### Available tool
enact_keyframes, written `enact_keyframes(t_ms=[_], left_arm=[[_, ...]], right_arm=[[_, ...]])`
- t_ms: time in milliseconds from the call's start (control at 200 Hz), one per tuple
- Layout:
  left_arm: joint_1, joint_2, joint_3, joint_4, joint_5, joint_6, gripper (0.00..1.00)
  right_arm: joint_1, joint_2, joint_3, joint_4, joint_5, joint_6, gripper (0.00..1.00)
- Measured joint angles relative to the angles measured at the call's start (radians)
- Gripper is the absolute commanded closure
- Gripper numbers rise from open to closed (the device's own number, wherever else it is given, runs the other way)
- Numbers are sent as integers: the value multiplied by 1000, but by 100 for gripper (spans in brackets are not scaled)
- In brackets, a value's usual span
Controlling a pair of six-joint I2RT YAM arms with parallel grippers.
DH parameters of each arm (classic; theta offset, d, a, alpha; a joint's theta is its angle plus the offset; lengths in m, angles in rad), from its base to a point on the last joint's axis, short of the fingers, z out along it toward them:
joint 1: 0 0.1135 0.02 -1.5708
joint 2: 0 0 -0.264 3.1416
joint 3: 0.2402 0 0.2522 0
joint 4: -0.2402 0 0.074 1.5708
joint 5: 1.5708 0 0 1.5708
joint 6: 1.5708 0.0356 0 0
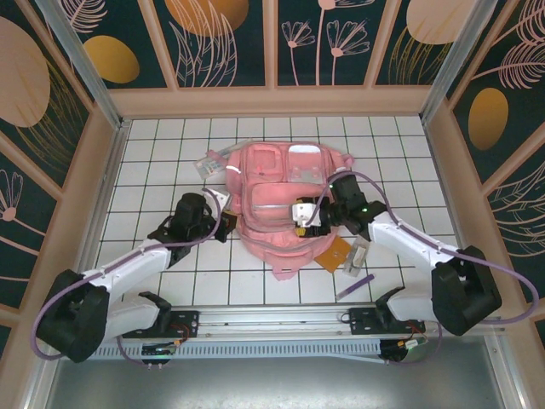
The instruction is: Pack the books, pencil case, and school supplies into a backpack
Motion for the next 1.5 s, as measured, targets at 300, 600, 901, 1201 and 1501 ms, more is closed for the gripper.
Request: enact_keyframes(t_ms=[300,600,901,1201,1501], left_arm=[[-99,53,48,42,182,45,100],[-117,61,53,98,183,12,100],[-125,61,48,90,114,4,100],[-125,60,25,90,103,-5,100],[-125,15,-15,87,51,2,100]], right_arm=[[112,104,135,87,-48,264,29],[135,177,142,61,74,272,30],[143,173,142,-4,132,307,22],[182,171,112,-77,179,302,29],[201,130,52,-13,241,219,100]])
